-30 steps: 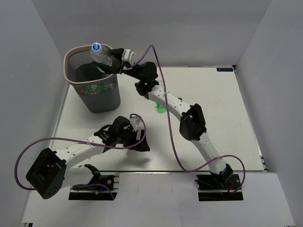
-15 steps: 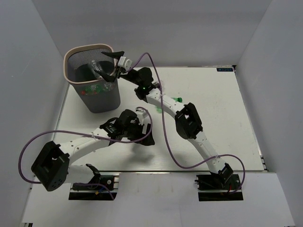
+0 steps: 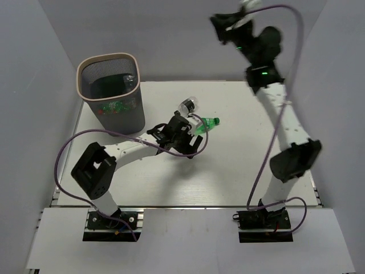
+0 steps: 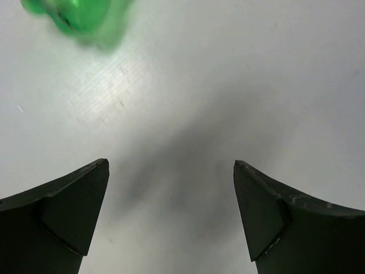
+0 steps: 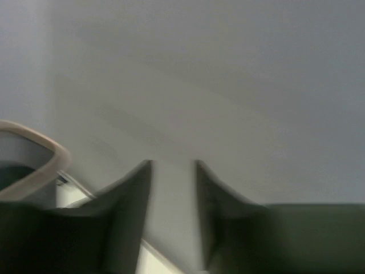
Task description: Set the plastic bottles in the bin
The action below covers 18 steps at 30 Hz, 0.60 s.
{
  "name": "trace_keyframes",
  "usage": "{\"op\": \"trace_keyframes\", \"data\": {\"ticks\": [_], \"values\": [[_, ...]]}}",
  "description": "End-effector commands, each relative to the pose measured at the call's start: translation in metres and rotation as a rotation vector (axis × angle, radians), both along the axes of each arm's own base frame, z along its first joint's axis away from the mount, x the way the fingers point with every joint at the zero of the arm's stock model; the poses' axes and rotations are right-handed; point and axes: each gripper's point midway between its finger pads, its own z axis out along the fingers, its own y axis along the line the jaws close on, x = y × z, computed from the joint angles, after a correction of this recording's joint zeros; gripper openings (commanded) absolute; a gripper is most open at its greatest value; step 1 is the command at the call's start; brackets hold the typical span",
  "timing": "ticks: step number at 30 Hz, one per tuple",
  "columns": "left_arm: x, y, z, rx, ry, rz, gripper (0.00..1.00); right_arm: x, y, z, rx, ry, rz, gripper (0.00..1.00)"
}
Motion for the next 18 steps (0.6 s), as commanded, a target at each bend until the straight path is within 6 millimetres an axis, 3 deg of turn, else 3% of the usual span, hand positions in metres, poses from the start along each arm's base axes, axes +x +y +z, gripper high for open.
{"op": "trace_keyframes", "data": {"ticks": [1,2,3,4,5,6,7,8,9,10,11,12,13,18], "values": [[0.043,-0.018,0.038,0.047,-0.234,-0.095,0.99,0.036,-0.084,-0.126,-0.147,0.502,-0.137,0.51],[0.049,-0.022,0.039,0.062,-0.251,-0.115,0.99,0.037,-0.137,-0.123,-0.166,0.507,-0.218,0.58],[0.057,-0.021,0.039,0.114,-0.282,-0.143,0.99,0.018,-0.142,-0.187,-0.24,0.71,-0.148,0.64],[0.07,-0.031,0.044,0.123,-0.313,-0.153,0.99,0.012,-0.162,-0.204,-0.261,0.76,-0.163,0.72],[0.074,-0.034,0.044,0.14,-0.326,-0.173,0.99,-0.014,-0.17,-0.198,-0.325,0.723,-0.149,0.72],[0.082,-0.039,0.049,0.142,-0.363,-0.191,0.99,-0.033,-0.179,-0.269,-0.357,0.888,-0.126,0.75],[0.086,-0.047,0.056,0.152,-0.417,-0.233,0.99,-0.044,-0.192,-0.282,-0.361,0.899,-0.11,0.75],[0.093,-0.056,0.062,0.151,-0.466,-0.279,0.99,-0.081,-0.196,-0.311,-0.381,0.936,-0.092,0.77],[0.097,-0.061,0.064,0.146,-0.472,-0.278,0.99,-0.091,-0.199,-0.317,-0.388,0.936,-0.093,0.77],[0.102,-0.063,0.061,0.178,-0.48,-0.307,0.99,-0.108,-0.199,-0.299,-0.385,0.866,-0.108,0.77],[0.109,-0.064,0.039,0.236,-0.45,-0.318,0.99,-0.118,-0.203,-0.318,-0.373,0.906,-0.113,0.77],[0.112,-0.066,0.04,0.247,-0.454,-0.329,0.99,-0.126,-0.203,-0.328,-0.366,0.927,-0.108,0.77],[0.114,-0.069,0.042,0.232,-0.474,-0.323,0.99,-0.137,-0.203,-0.322,-0.359,0.905,-0.112,0.77],[0.117,-0.075,0.007,0.269,-0.435,-0.368,0.99,-0.158,-0.206,-0.324,-0.327,0.92,-0.114,0.77]]}}
